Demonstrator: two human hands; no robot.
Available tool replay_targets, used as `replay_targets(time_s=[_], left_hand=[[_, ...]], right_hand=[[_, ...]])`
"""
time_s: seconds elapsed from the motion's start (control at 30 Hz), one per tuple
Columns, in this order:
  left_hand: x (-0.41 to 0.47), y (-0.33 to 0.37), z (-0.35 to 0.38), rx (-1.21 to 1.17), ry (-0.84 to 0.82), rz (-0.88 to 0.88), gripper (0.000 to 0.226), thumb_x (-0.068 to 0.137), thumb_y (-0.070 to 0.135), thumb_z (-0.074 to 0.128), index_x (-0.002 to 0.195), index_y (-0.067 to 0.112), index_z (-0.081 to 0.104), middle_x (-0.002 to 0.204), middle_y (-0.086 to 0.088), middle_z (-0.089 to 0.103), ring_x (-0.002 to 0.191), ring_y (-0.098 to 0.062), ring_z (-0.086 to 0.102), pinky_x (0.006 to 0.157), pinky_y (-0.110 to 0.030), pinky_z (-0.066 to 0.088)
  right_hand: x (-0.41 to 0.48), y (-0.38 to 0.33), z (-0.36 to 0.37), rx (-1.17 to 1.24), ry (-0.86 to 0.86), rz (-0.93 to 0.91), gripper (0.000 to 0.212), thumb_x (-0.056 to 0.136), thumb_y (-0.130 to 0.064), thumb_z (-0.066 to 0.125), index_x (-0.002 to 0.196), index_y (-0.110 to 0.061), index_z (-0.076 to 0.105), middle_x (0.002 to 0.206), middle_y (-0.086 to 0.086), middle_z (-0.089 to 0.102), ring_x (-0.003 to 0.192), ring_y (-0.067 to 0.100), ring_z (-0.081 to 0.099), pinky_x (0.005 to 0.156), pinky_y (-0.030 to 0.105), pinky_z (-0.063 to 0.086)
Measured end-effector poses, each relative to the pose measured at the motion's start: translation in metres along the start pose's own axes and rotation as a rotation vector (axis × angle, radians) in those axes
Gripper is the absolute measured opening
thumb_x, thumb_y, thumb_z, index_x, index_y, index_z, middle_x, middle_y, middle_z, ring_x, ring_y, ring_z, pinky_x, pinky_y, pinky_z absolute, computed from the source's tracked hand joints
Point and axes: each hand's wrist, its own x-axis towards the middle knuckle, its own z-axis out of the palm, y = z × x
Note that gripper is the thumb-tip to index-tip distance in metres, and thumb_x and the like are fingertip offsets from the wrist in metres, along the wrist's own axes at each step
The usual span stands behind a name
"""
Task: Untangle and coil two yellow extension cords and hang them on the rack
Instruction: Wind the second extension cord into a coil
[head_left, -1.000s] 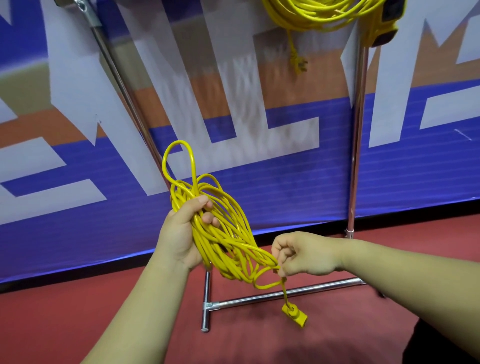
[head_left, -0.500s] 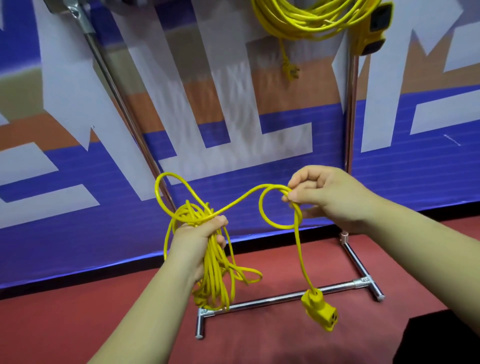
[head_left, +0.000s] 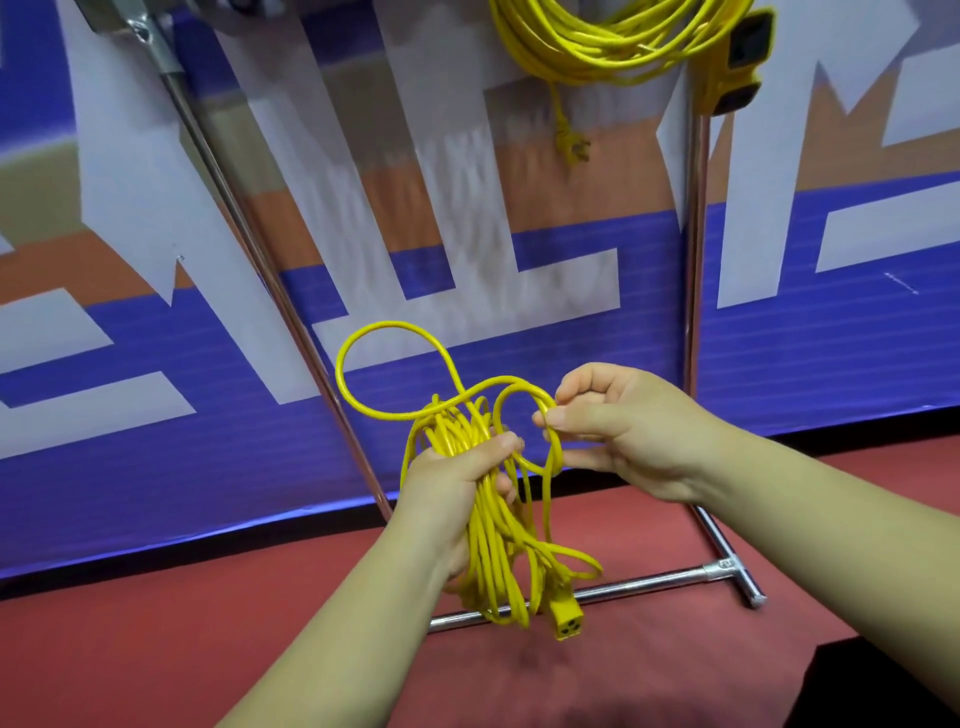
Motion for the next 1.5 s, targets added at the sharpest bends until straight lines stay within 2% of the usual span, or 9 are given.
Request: replay_targets(time_s=[0.07,0.17,0.57,0.67,0.87,1.07,1.27,1.37,1.5], left_hand=[[0.002,0.001,0.000,0.028,-0.015,0.006,0.018,0.082,0.014,0.075,0.088,-0.002,0.070,0.055,-0.012,0.049,0.045,-0.022,0.048,0.050,-0.028,0.046],[0.002,0.008,-0.003,0.020,-0.074,0.017,0.017,0.085,0.015,0.071,0.073,0.005,0.065,0.052,-0.011,0.048,0.049,-0.024,0.048,0.052,-0.029,0.046],[-0.006,0.022,-0.007,-0.006,-0.125,0.053,0.017,0.081,0.015,0.070,0.070,0.004,0.063,0.051,-0.011,0.048,0.045,-0.023,0.050,0.050,-0.027,0.048],[-0.004,0.024,-0.011,0.016,-0.134,0.052,0.018,0.084,0.014,0.069,0.070,0.004,0.063,0.051,-0.011,0.047,0.046,-0.023,0.050,0.052,-0.028,0.047],[0.001,0.026,-0.015,0.077,-0.168,0.047,0.016,0.077,0.016,0.072,0.066,0.007,0.063,0.049,-0.009,0.046,0.047,-0.024,0.051,0.053,-0.027,0.047],[0.000,0.021,-0.016,0.078,-0.188,0.048,0.016,0.074,0.016,0.072,0.067,0.006,0.063,0.050,-0.010,0.046,0.050,-0.024,0.051,0.053,-0.028,0.047],[-0.003,0.024,-0.017,0.040,-0.208,0.054,0.016,0.074,0.011,0.076,0.068,0.005,0.062,0.051,-0.011,0.047,0.048,-0.024,0.051,0.052,-0.029,0.048],[-0.001,0.027,-0.021,0.027,-0.216,0.087,0.015,0.075,0.015,0.073,0.069,0.005,0.063,0.052,-0.012,0.049,0.050,-0.024,0.051,0.056,-0.030,0.047],[0.001,0.029,-0.025,0.021,-0.197,0.122,0.015,0.075,0.016,0.073,0.069,0.006,0.064,0.053,-0.012,0.050,0.051,-0.024,0.051,0.058,-0.031,0.047]], right_hand=[[0.000,0.000,0.000,-0.011,0.005,0.000,0.021,0.083,0.000,0.073,0.085,-0.017,0.060,0.092,0.011,0.073,0.088,0.021,0.071,0.076,0.037,0.062],[0.001,-0.002,-0.002,-0.022,0.052,-0.037,0.016,0.085,-0.003,0.072,0.085,-0.015,0.062,0.091,0.010,0.074,0.083,0.019,0.071,0.079,0.038,0.061],[-0.002,-0.005,-0.004,-0.115,-0.133,0.023,0.013,0.090,-0.002,0.065,0.093,-0.015,0.061,0.094,0.009,0.076,0.083,0.017,0.072,0.076,0.029,0.057],[0.001,-0.008,-0.004,-0.120,-0.068,-0.001,0.013,0.086,0.000,0.069,0.089,-0.012,0.066,0.090,0.012,0.076,0.080,0.019,0.071,0.084,0.034,0.058],[0.008,-0.019,-0.006,-0.170,0.113,-0.039,0.011,0.084,-0.008,0.074,0.091,-0.016,0.074,0.092,0.009,0.078,0.078,0.014,0.073,0.075,0.028,0.055],[0.010,-0.018,-0.008,-0.136,0.229,-0.047,0.013,0.087,-0.007,0.072,0.094,-0.017,0.066,0.081,0.009,0.076,0.074,0.019,0.072,0.084,0.037,0.058],[0.010,0.006,-0.011,-0.121,0.016,0.082,0.006,0.097,-0.019,0.059,0.101,-0.015,0.058,0.099,0.011,0.074,0.097,0.027,0.072,0.092,0.044,0.057],[0.012,0.023,-0.023,-0.230,-0.130,0.242,0.030,0.083,-0.031,0.059,0.109,-0.018,0.067,0.114,0.003,0.074,0.110,0.021,0.069,0.100,0.042,0.047],[0.010,0.045,-0.017,-0.454,-0.248,0.297,0.022,0.080,-0.022,0.068,0.102,-0.020,0.076,0.099,-0.001,0.072,0.095,0.011,0.064,0.094,0.033,0.042]])
